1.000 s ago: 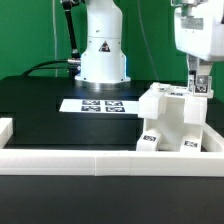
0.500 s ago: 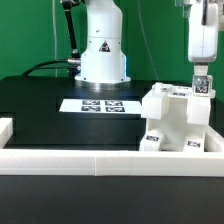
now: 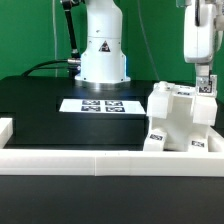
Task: Assemble chair
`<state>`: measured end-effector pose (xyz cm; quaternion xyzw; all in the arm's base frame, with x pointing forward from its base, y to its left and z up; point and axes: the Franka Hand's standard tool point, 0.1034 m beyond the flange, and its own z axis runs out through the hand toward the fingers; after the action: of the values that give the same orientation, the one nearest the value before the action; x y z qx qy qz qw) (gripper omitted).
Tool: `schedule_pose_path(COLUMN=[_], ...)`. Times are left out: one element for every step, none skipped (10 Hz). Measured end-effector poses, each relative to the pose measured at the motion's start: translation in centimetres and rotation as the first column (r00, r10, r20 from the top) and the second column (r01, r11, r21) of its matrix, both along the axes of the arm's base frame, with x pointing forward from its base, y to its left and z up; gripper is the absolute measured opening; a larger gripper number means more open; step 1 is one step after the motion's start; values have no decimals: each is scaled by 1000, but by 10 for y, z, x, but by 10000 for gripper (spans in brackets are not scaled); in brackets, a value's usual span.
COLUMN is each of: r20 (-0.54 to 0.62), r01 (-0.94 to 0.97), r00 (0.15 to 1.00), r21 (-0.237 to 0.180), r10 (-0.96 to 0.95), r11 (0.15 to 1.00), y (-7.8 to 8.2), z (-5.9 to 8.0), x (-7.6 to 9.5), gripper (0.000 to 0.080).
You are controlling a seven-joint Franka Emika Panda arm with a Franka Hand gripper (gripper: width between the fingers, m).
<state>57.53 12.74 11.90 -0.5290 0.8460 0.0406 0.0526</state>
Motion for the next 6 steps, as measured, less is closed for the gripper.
schedule_pose_path(r20=[1,3,6,-3,-18,-10], r01=[-1,-15,-65,-123,-151,-222], r00=[1000,1000,998,992,988,975], r21=[2,3,1,3,7,0], r10=[1,15,65,123,151,222], r11=[1000,1000,998,992,989,975], y=[0,1,0,-2,-3,-3], z=[0,0,0,-1,0,1], x=[0,0,0,-2,-2,0], gripper=[288,364,364,509,604,604])
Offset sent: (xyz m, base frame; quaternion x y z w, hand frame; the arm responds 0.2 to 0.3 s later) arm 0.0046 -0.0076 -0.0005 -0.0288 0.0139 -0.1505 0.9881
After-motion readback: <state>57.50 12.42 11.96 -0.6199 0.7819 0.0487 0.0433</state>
